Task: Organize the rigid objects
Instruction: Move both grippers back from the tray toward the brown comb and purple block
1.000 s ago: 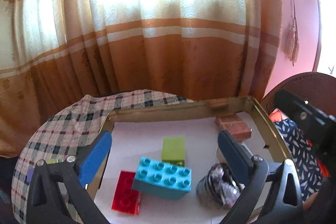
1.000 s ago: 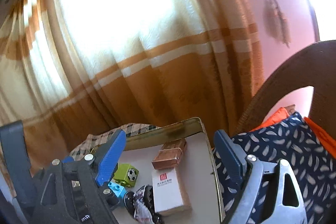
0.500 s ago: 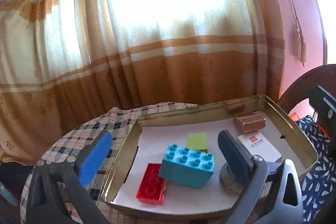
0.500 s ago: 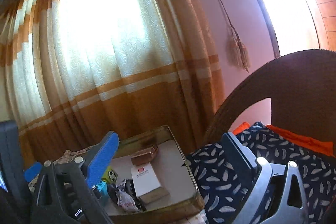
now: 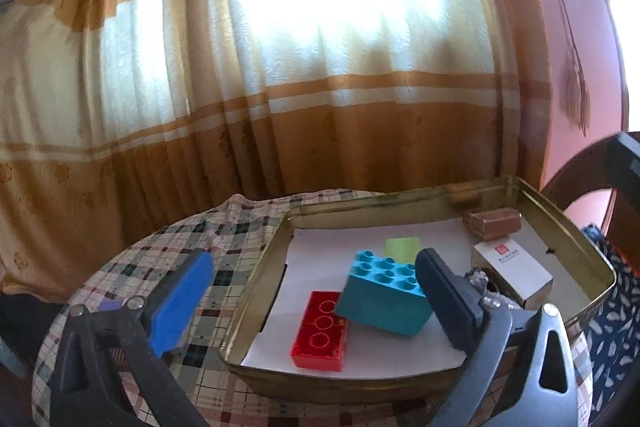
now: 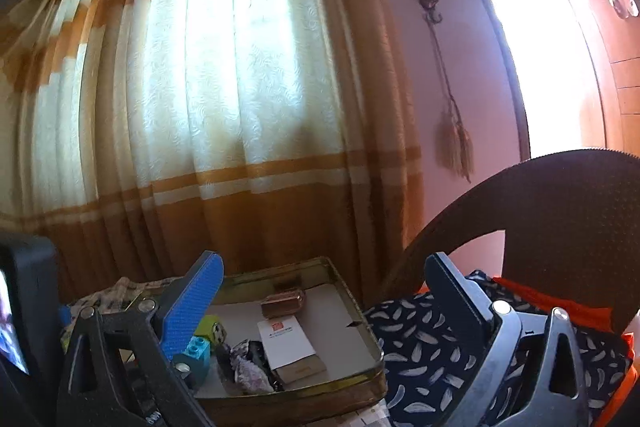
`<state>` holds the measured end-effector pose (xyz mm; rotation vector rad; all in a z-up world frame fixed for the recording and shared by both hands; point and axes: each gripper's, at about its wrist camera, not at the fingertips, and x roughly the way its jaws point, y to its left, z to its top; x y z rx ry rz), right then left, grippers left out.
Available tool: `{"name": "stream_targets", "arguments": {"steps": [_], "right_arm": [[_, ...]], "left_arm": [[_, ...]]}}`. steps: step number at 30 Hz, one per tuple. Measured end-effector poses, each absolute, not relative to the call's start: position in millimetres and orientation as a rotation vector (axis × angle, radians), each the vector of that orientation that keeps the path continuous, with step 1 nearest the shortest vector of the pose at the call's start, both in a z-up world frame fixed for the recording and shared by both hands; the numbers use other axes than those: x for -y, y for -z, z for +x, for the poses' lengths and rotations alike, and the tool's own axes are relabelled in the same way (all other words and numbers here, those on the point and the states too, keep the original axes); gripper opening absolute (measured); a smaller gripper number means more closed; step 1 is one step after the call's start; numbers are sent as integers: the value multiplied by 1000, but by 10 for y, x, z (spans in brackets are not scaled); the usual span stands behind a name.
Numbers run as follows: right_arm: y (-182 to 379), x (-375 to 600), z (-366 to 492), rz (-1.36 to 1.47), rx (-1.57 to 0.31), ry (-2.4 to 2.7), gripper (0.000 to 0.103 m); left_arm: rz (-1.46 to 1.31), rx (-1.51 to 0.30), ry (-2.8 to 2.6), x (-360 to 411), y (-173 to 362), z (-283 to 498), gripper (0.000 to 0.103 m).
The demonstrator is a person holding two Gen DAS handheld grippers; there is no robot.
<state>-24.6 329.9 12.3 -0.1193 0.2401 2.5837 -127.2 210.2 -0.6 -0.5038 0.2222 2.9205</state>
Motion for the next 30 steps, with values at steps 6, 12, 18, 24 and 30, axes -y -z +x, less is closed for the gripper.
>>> {"name": "stream_targets", "arguments": {"steps": [6, 12, 18, 24, 30], "right_arm": [[-27, -3569, -313, -241, -418, -2514, 102], [-35, -3487, -278, -211, -384, -2524, 102], [-50, -3391, -383, -254, -311, -2539, 102], [-47, -3413, -336, -229, -335, -2535, 102], [-52, -3349, -320, -230, -370, -2579, 102]], "left_arm": [[-439, -189, -2921, -2000, -4, -1189, 103], [-425, -160, -2911, -1934, -6, -1171, 103], [-434, -91, -2934, -1788, -7, -1188, 103], [-435, -111, -2932, -1743, -6, -1188, 103], [-462, -170, -2953, -1669, 11, -1215, 103]]}}
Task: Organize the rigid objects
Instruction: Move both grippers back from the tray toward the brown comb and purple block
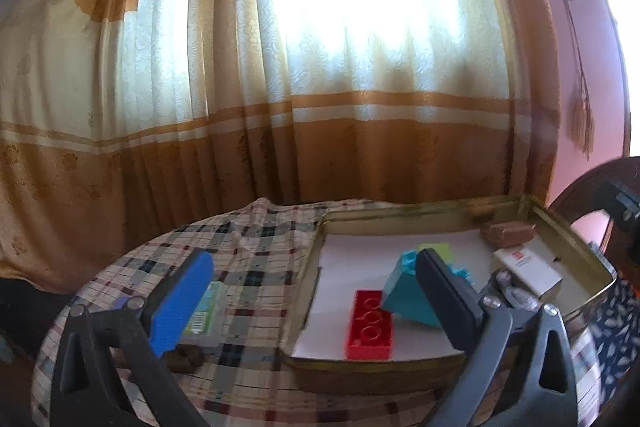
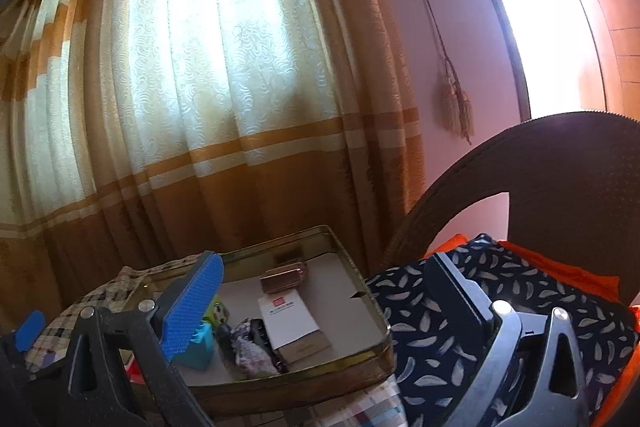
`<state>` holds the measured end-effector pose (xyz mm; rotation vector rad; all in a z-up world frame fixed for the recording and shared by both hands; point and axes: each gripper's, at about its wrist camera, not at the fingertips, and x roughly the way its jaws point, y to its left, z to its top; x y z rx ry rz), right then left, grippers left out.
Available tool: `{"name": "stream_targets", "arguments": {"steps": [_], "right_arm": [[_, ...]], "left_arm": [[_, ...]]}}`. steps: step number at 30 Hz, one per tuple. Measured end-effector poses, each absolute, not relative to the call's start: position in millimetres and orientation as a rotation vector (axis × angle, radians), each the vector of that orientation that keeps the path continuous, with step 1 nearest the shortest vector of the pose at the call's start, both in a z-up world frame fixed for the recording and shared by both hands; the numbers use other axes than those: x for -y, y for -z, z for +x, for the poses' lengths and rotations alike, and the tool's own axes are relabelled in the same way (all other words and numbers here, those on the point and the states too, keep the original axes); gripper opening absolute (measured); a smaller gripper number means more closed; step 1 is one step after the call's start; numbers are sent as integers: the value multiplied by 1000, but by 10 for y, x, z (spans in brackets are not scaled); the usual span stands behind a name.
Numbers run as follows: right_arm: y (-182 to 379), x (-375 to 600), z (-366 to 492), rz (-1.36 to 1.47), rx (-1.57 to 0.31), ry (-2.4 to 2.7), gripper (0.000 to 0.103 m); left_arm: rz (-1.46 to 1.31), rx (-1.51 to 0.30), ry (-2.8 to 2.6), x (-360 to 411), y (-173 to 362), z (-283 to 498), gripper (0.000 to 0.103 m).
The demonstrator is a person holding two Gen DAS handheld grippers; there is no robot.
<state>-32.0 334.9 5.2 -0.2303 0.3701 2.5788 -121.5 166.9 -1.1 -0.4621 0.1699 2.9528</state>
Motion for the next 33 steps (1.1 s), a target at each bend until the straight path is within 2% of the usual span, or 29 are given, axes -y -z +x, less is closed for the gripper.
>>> {"name": "stream_targets", "arguments": {"steps": [3, 8, 33], "right_arm": [[-38, -3272, -289, -222, -423, -2600, 102], [21, -3137, -367, -282, -501, -2637, 102], [37, -2318, -641, -394, -427, -2857, 102]], "left_arm": [[-481, -161, -2961, -1563, 10, -1250, 103], [-557, -48, -2993, -1310, 41, -1366, 103], [-834, 121, -3043, -344, 128, -1553, 103]]}}
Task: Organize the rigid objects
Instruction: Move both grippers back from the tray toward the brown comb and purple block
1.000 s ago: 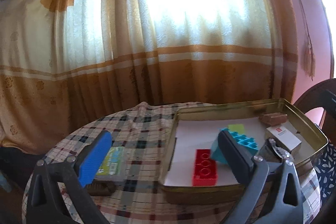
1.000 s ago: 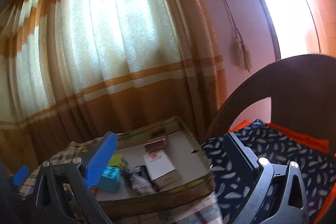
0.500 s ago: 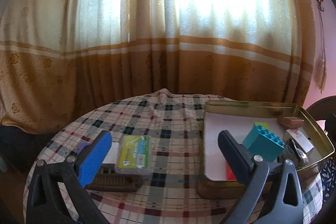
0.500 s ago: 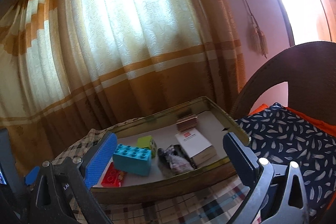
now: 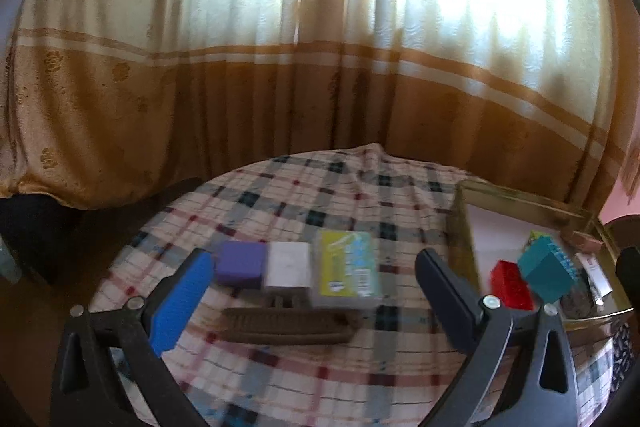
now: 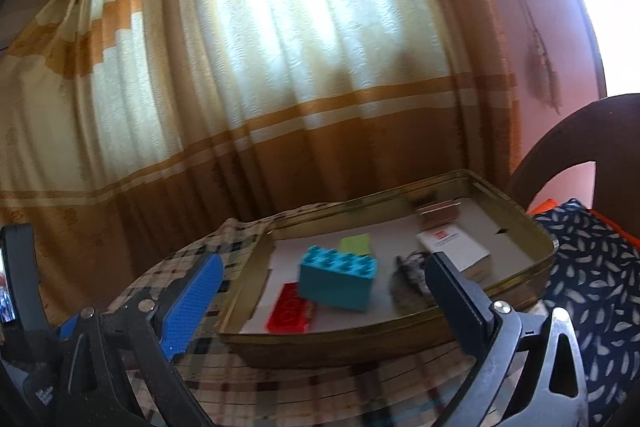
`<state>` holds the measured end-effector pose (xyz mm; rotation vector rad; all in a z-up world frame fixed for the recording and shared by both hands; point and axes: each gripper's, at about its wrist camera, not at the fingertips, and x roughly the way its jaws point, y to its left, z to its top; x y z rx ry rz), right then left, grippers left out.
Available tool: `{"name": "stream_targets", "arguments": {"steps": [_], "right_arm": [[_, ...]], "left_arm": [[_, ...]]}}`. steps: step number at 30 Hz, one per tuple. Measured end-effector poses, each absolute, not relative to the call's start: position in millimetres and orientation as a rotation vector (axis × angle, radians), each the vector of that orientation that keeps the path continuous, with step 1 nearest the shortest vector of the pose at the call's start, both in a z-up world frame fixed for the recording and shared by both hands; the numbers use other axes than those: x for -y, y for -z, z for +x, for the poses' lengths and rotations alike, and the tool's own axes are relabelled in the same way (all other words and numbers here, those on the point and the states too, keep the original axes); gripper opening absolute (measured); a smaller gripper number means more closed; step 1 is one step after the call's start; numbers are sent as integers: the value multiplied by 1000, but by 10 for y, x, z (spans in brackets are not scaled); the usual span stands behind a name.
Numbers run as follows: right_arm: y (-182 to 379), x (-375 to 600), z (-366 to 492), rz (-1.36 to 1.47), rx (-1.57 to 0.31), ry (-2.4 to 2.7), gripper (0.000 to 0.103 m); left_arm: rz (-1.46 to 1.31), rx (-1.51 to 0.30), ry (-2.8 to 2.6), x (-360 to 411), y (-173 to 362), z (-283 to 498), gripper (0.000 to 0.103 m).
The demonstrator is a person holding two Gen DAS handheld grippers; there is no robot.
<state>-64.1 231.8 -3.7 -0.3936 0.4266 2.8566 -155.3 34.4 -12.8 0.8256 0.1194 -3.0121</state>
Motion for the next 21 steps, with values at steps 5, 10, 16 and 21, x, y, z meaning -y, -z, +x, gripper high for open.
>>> {"name": "stream_targets", "arguments": {"steps": [5, 10, 16, 21], "right_arm": [[33, -2126, -708, -435, -374, -2922, 102], [81, -1875, -846, -573, -308, -2993, 102], [142, -1566, -1053, -746, -271, -3086, 91], [267, -1295, -1304, -969, -242, -3114, 81]], "left_arm": [[902, -52, 2907, -29, 159, -1597, 103], [977, -73, 2793, 363, 248, -1623, 103], [1042, -130, 2736, 600, 351, -1661, 103], [1101, -153, 2736, 652, 417, -1692, 102]]}}
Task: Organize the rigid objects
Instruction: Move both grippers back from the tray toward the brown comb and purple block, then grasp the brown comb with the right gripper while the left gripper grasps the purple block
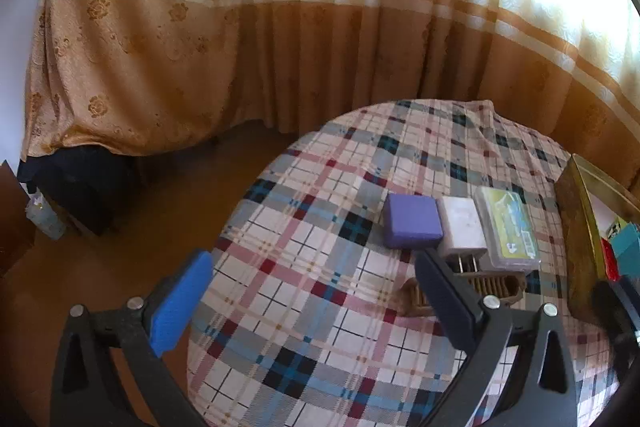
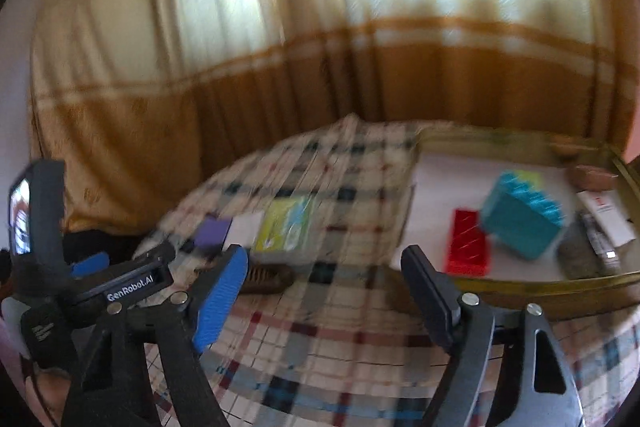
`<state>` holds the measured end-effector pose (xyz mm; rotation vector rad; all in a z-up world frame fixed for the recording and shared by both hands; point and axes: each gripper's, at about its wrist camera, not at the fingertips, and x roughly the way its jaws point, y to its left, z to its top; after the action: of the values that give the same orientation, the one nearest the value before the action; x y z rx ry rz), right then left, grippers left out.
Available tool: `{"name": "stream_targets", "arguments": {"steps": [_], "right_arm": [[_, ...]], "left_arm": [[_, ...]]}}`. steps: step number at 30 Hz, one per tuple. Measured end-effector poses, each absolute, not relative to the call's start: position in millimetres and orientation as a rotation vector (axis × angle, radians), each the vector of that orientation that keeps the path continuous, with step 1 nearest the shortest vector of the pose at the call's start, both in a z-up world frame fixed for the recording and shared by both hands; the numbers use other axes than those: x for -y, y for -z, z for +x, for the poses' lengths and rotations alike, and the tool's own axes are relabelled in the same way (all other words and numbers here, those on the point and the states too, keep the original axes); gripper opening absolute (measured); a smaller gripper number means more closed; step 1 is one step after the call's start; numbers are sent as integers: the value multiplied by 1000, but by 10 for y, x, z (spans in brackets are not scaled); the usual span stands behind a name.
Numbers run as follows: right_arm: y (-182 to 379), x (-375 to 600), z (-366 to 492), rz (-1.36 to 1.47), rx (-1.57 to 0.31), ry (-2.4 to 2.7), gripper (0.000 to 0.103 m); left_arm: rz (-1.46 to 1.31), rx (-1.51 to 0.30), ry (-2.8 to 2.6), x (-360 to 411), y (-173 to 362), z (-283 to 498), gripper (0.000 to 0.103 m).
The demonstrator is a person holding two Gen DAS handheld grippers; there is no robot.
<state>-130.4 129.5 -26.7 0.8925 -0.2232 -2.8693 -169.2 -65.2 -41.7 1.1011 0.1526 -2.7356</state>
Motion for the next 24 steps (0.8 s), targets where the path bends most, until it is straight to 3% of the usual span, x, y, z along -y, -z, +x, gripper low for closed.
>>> {"name": "stream_targets", "arguments": {"steps": [7, 15, 24], "right_arm": [[448, -1036, -1597, 1085, 276, 2686, 81], [656, -805, -1916, 1243, 298, 2603, 82], [643, -640, -2058, 1212, 292, 2483, 84]], "left_arm": [[1150, -230, 2693, 808, 454, -1710, 102], [1126, -199, 2640, 1006, 465, -1682, 102], [1187, -329, 2609, 1182, 569, -1699, 102]]}}
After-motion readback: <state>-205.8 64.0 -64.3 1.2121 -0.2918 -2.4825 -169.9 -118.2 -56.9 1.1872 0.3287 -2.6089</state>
